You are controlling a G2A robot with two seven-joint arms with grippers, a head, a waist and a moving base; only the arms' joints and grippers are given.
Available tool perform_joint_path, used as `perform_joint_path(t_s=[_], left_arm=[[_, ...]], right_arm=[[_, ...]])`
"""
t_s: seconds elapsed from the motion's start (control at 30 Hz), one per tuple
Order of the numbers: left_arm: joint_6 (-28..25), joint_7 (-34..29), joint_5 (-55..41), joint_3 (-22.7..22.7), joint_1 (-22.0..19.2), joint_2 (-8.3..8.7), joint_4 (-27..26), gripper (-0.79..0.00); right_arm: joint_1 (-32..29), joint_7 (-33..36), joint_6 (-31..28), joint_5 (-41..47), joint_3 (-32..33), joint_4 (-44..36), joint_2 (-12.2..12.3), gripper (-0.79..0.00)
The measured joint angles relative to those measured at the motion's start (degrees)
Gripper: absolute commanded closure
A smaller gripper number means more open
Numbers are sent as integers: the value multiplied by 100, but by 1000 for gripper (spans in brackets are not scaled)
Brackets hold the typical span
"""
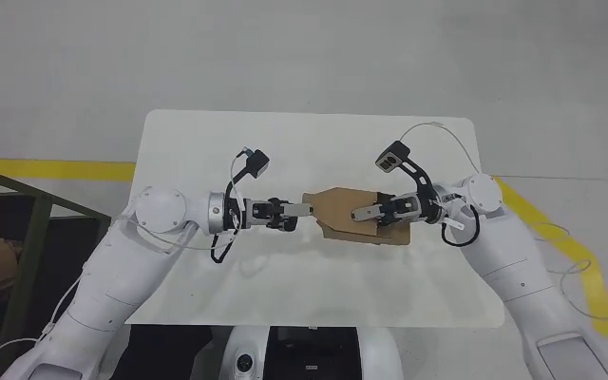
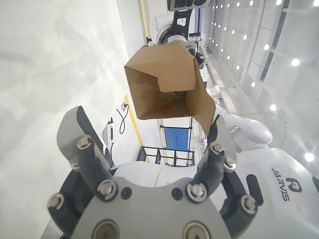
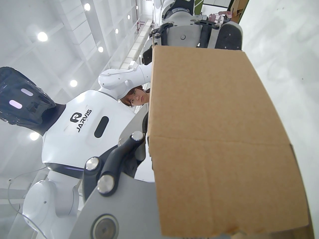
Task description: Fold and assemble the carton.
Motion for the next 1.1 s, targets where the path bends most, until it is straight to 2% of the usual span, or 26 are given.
perform_joint_path(t_s=[0.33, 0.6, 1.1], left_arm=[[19, 216, 99, -90, 228, 14, 60, -785], [-65, 433, -82, 55, 123, -50, 190, -785], [123, 321, -323, 412, -13, -147, 382, -785]], right_arm=[[0, 0, 0, 68, -8, -31, -13, 0], [15, 0, 0, 46, -58, -23, -25, 0], [-9, 0, 0, 136, -8, -64, -53, 0]])
